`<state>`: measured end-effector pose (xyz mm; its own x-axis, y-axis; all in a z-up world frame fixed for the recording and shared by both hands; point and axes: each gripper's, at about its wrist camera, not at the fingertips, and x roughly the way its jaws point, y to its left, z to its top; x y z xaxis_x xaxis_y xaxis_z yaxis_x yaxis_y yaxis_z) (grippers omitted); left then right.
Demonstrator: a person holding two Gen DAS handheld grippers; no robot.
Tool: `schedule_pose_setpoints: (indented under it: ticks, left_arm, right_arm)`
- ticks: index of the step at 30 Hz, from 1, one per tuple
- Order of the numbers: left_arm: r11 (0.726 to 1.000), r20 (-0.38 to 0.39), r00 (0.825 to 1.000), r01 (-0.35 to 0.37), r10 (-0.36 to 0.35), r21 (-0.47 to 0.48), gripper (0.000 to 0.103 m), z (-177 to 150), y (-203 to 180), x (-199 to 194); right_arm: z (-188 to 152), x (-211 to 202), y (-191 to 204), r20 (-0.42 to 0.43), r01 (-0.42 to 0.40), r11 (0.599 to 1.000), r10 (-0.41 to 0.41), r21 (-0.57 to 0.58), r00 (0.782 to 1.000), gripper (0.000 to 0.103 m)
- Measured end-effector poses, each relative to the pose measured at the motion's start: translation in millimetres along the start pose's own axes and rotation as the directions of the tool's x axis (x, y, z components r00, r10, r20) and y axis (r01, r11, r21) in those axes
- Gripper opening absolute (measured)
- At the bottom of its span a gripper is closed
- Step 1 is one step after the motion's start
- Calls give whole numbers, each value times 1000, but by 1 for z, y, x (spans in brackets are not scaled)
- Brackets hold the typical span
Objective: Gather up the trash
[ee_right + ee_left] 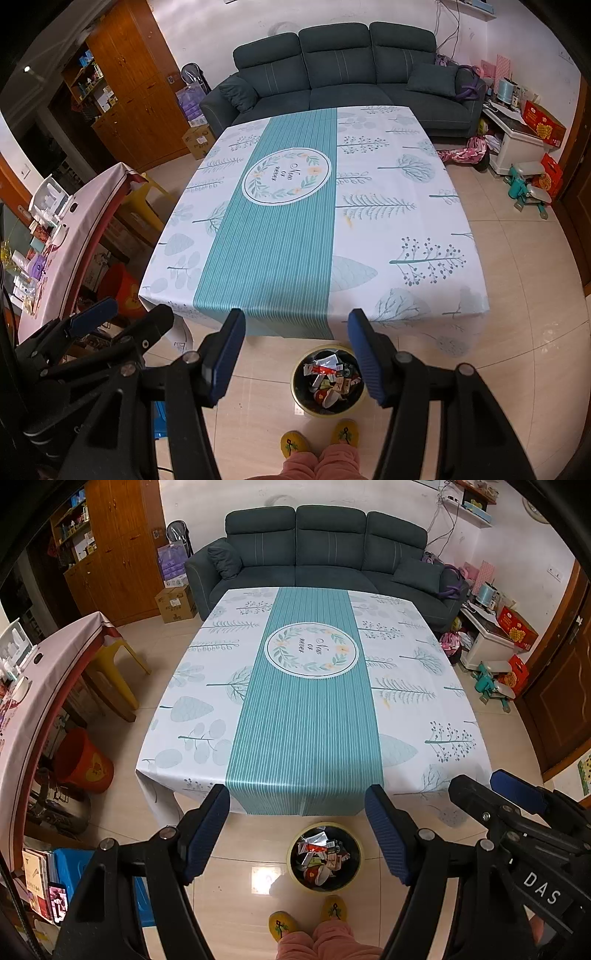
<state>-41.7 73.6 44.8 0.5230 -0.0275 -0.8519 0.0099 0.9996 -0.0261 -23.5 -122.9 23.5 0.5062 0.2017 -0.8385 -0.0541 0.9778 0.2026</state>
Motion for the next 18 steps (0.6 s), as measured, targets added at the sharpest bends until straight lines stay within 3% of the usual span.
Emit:
schedule_pose_setpoints:
  ticks: [18]
  left_arm:
    - [1000,10,1000,-12,12,-5,74,-8,-6,-11]
  right_arm:
    - [-3,-12,-4,15,-12,1000,12,-5,1000,58]
